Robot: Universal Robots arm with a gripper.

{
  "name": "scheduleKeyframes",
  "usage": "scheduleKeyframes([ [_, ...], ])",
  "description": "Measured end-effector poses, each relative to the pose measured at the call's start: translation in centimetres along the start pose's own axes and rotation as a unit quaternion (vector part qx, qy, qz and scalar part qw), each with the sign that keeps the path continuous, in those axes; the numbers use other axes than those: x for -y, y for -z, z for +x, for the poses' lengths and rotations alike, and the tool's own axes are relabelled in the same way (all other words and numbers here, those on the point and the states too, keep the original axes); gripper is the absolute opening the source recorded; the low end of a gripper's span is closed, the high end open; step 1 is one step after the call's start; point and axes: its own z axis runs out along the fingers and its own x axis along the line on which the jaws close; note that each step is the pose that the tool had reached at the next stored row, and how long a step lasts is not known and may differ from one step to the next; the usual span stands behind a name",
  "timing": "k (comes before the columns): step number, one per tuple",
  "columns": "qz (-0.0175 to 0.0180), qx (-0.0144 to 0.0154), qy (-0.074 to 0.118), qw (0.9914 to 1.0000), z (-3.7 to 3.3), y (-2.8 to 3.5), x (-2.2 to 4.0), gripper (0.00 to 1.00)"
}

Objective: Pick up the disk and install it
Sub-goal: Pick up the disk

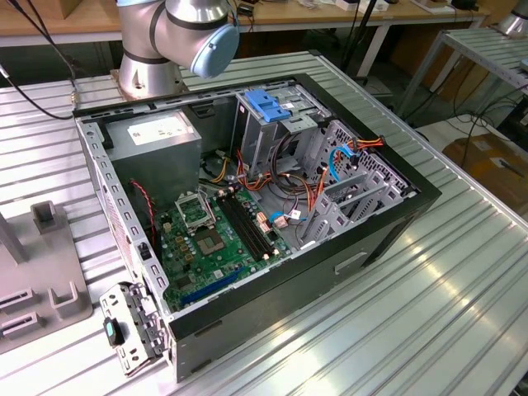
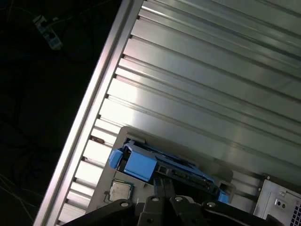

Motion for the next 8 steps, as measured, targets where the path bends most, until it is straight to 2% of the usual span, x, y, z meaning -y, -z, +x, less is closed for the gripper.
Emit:
scheduleKeyframes([
  [4,-0.0003,-0.0005,0.013,0.99991,0.0,-0.01,0.0,0.11],
  [8,-0.0004,-0.0006,0.015,0.99988,0.0,0.0,0.0,0.11],
])
